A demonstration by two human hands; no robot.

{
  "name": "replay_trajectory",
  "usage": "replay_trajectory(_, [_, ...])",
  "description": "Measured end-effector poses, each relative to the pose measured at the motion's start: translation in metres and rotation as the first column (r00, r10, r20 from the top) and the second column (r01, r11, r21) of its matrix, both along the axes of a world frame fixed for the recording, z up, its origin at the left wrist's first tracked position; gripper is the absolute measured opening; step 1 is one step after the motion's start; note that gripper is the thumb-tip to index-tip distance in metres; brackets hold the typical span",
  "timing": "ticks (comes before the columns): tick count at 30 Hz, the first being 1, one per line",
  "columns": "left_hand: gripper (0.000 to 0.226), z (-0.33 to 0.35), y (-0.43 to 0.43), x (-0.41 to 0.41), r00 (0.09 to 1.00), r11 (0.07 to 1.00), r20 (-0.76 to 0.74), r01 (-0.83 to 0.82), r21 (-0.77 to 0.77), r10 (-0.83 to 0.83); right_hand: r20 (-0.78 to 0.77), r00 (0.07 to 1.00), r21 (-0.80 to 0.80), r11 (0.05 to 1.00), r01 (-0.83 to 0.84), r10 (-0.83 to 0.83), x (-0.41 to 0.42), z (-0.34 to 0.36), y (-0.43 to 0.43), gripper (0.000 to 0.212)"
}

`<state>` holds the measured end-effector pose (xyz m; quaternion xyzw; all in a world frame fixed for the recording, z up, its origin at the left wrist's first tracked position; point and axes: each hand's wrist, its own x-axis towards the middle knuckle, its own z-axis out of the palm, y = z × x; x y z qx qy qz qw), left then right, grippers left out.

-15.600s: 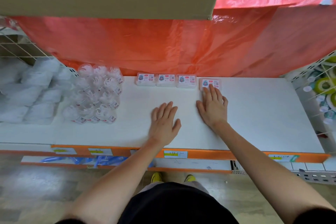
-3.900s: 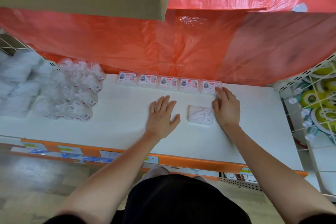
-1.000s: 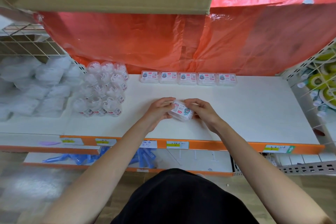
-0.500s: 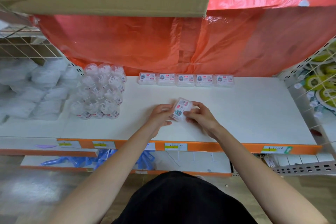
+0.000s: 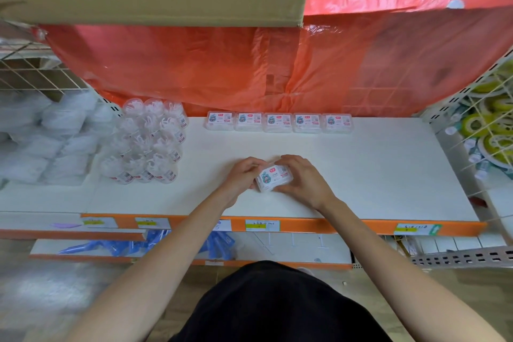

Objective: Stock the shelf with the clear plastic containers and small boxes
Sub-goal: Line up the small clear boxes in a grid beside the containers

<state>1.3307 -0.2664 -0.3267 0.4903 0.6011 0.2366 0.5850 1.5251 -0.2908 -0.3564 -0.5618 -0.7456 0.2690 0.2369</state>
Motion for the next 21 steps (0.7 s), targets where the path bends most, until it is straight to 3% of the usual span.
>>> replay_trajectory(2, [0.019,-0.003,-0.001,0.003,0.999,0.999,-0.026,0.027,0.027,-0.026,-0.02,1.0,0.002,1.0,-0.013,0.013,0.002,0.0,-0.002,0.059])
replay_trajectory(5, [0.022,-0.012,-0.003,0.012,0.994,0.975,-0.107,0.018,0.222,0.006,-0.052,0.997,-0.01,0.998,0.056,-0.056,0.011,0.0,-0.001,0.059])
replay_trajectory(7, [0.028,-0.017,-0.004,0.017,0.975,0.933,-0.219,0.037,0.357,0.045,-0.085,0.989,-0.019,0.992,0.123,-0.124,0.022,0.0,-0.001,0.058])
replay_trajectory(9, [0.034,-0.02,-0.005,0.022,0.921,0.883,-0.387,0.157,0.443,0.031,-0.099,0.976,-0.025,0.981,0.192,-0.193,0.038,0.0,0.0,0.057])
replay_trajectory(13, [0.04,-0.026,-0.005,0.04,0.784,0.794,-0.617,0.414,0.444,-0.063,-0.03,0.949,-0.011,0.949,0.315,-0.315,0.076,-0.003,0.002,0.055])
replay_trajectory(21, [0.047,-0.029,-0.005,0.09,0.721,0.746,-0.686,0.512,0.427,-0.102,0.068,0.901,-0.04,0.901,0.431,-0.428,0.138,-0.008,0.005,0.055])
